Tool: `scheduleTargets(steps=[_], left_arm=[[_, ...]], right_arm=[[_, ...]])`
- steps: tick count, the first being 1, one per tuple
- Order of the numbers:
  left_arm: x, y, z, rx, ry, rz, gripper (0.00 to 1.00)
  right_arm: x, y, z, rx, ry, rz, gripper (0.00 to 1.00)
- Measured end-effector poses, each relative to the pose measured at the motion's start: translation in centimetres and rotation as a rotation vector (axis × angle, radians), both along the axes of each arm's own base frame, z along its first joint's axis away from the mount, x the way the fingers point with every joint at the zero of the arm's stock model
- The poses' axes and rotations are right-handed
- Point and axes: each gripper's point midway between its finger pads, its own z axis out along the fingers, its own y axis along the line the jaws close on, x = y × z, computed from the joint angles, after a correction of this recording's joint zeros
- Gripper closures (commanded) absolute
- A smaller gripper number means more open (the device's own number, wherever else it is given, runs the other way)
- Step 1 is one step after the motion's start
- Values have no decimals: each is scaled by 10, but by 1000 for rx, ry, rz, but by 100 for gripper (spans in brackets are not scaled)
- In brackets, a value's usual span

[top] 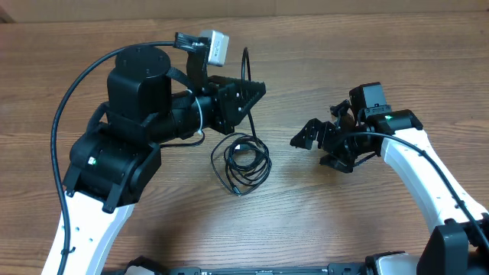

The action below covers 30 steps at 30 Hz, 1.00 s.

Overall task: Untangle cables
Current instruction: 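Lift the cable end with the left gripper up and to the left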

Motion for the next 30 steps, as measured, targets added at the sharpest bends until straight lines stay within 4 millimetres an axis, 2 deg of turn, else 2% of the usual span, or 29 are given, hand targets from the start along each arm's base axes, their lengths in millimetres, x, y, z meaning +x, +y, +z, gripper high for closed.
scheduleTargets(steps=[3, 6, 9, 13, 16, 25, 30], left_arm=[[5, -3, 20, -65, -46, 5, 96], [2, -11, 69, -207, -174, -44, 96], [-10, -13, 111, -316, -268, -100, 96], [-22, -8, 138, -369, -316, -124, 96], [-23, -1, 147, -382, -323, -116, 96], [-9, 22, 152, -379, -343, -43, 96], [-1, 58, 150, -351, -323, 80, 96]], right_arm=[[1, 0, 0, 1, -3, 0, 0], [2, 0, 0, 2, -8, 1, 0], [1, 0, 0, 1, -6, 1, 0], [0, 0, 0, 1, 0, 1, 0], [0, 0, 0, -1, 2, 1, 0], [-1, -1, -1, -9, 5, -1, 0], [-2, -5, -4, -32, 10, -5, 0]])
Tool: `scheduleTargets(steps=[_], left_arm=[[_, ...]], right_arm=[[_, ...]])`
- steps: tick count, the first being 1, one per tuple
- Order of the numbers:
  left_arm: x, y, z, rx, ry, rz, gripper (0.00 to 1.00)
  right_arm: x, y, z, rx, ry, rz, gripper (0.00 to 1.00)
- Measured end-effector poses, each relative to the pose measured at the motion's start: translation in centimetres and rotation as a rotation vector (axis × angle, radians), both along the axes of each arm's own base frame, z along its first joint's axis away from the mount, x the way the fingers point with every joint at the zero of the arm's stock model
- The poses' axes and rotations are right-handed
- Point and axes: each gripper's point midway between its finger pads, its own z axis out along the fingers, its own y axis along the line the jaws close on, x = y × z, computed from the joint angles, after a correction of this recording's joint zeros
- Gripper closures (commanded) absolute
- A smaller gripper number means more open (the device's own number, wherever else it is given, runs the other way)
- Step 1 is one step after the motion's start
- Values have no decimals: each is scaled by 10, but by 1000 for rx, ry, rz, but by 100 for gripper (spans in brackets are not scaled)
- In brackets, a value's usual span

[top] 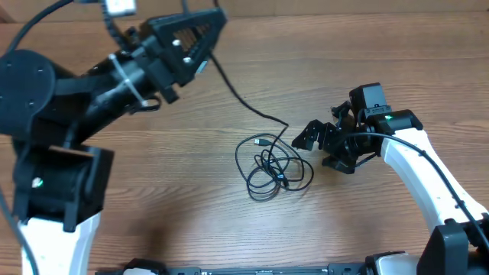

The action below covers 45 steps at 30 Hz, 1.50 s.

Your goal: Untangle cables

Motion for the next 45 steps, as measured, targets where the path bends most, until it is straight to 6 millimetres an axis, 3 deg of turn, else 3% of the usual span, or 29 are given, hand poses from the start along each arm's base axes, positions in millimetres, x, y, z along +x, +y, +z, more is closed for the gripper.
scheduleTargets(steps=[4, 9, 12, 15, 20, 23, 28, 33, 38, 45], left_arm=[[15, 48, -27, 16, 162, 191, 96], [33, 104, -78, 40, 394, 436, 96], [36, 122, -99, 76, 467, 523, 96], [38, 133, -108, 119, 472, 585, 96], [42, 140, -95, 142, 399, 626, 96], [37, 139, -68, 127, 322, 631, 96], [8, 136, 1, 87, 123, 645, 96], [-15, 134, 36, 66, 23, 653, 96], [-20, 133, 41, 64, 9, 652, 96], [-18, 117, 17, 94, 103, 545, 96]], right_arm=[[0, -1, -1, -7, 0, -1, 0], [0, -1, -1, -9, -1, -2, 0], [1, -3, -2, -23, -2, -4, 0], [1, -6, -4, -38, -4, -8, 0], [1, -8, -5, -51, -2, -10, 0], [-4, -8, -6, -54, 13, 2, 0], [-14, 11, 1, 9, -43, 167, 0], [-29, 41, 7, 73, -110, 347, 0], [-35, 65, 11, 100, -175, 457, 0], [-20, 70, 11, 71, -186, 368, 1]])
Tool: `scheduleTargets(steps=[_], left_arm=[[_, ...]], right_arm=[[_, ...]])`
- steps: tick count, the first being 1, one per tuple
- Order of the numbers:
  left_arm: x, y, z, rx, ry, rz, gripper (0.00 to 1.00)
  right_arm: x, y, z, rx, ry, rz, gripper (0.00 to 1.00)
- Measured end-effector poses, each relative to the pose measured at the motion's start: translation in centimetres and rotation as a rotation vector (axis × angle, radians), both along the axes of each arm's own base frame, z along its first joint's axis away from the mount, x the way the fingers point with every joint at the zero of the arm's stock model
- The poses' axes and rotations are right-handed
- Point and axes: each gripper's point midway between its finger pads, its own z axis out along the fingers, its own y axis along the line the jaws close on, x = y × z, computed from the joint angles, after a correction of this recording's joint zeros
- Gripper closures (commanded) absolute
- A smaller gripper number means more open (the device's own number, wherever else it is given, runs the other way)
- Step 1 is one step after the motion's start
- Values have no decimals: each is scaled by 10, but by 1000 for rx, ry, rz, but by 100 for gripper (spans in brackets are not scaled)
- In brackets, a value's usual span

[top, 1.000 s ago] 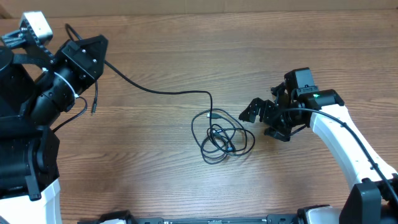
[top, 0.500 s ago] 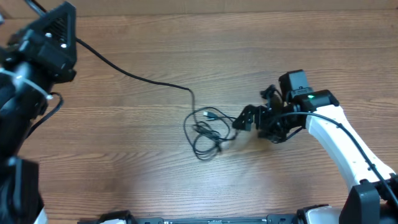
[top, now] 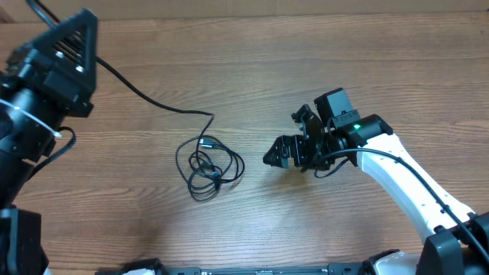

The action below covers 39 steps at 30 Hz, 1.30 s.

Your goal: Untangle cables

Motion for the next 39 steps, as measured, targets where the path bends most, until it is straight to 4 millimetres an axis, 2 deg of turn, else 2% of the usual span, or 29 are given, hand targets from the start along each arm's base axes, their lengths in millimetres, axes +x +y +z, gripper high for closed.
scheduleTargets(steps=[4, 9, 18, 24, 30, 39], left_arm=[[2, -14, -12, -5, 54, -98, 96], [7, -22, -23, -59, 129, -166, 96], [10, -23, -26, -176, 206, -171, 96], [9, -24, -29, -187, 225, -176, 96], [7, -24, -42, -197, 287, -173, 96], [6, -24, -48, -188, 309, -171, 96]], right_arm=[[7, 10, 9, 64, -26, 4, 2], [3, 25, 21, 156, -86, 106, 2], [-10, 77, 38, 243, -280, 323, 0], [-2, 96, 31, 129, -334, 238, 0], [3, 112, 35, 111, -400, 202, 1], [9, 112, 31, 53, -390, 103, 2]])
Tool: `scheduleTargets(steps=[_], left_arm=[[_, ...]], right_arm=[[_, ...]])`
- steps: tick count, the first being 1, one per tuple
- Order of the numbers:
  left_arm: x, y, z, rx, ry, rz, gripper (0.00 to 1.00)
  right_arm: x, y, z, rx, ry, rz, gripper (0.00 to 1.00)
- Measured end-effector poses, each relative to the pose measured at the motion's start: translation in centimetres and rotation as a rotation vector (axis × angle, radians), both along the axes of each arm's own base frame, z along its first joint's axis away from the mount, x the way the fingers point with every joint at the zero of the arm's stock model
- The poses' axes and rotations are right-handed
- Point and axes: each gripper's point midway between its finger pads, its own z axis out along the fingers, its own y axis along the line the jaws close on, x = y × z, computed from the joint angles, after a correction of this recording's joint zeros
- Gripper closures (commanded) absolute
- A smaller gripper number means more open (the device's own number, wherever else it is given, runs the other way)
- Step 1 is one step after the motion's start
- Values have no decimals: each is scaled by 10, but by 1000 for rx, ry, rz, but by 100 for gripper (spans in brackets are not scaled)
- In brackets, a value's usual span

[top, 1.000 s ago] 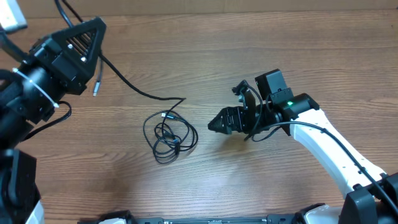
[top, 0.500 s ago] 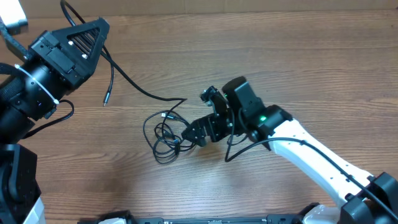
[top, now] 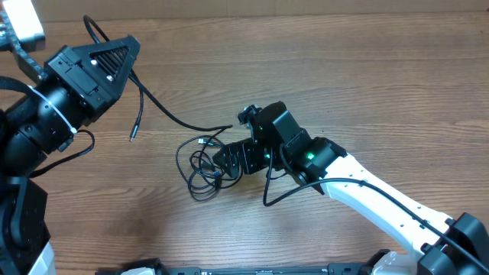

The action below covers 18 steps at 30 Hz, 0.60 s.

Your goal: Untangle cables

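A thin black cable [top: 176,121] runs from my left gripper [top: 126,61] at the upper left down to a tangled coil [top: 200,164] on the table's middle. My left gripper is raised and shut on the cable. A short free end [top: 135,126] hangs below it, and a loop sticks out behind it. My right gripper [top: 221,162] lies low at the coil's right edge. Its fingers look spread, touching or just over the loops. A plug end [top: 200,141] shows at the top of the coil.
The wooden table [top: 367,84] carries only the cable. The right arm [top: 367,202] reaches in diagonally from the lower right, with its own black lead looping beneath it. The bulky left arm [top: 38,130] fills the left side.
My right gripper has moved left from beside the coil to its right edge. The left gripper has shifted slightly right, and a free cable end now hangs below it. The coil stays put.
At first my left gripper held the cable just above the coil at mid-table, with the right gripper open far to the right. Then the left gripper was higher and further left, the strand stretched out and the coil shifted. The right gripper has since closed in on the coil.
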Motion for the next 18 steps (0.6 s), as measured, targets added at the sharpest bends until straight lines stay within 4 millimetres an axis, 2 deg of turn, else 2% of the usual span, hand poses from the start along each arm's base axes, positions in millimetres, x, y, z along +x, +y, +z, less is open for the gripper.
scheduleTargets(steps=[4, 8, 12, 18], left_arm=[[-3, 0, -12, 4, 50, -1, 96], [-5, 4, -32, 10, 145, 30, 96], [-6, 15, -54, 28, 243, 104, 96], [-4, 37, -82, 74, 361, 237, 96]], right_arm=[[5, 1, 3, 23, 16, -52, 3], [11, 13, 19, 101, -14, -45, 0], [7, 26, 34, 181, -33, 23, 0], [1, 29, 36, 198, -17, 54, 0]])
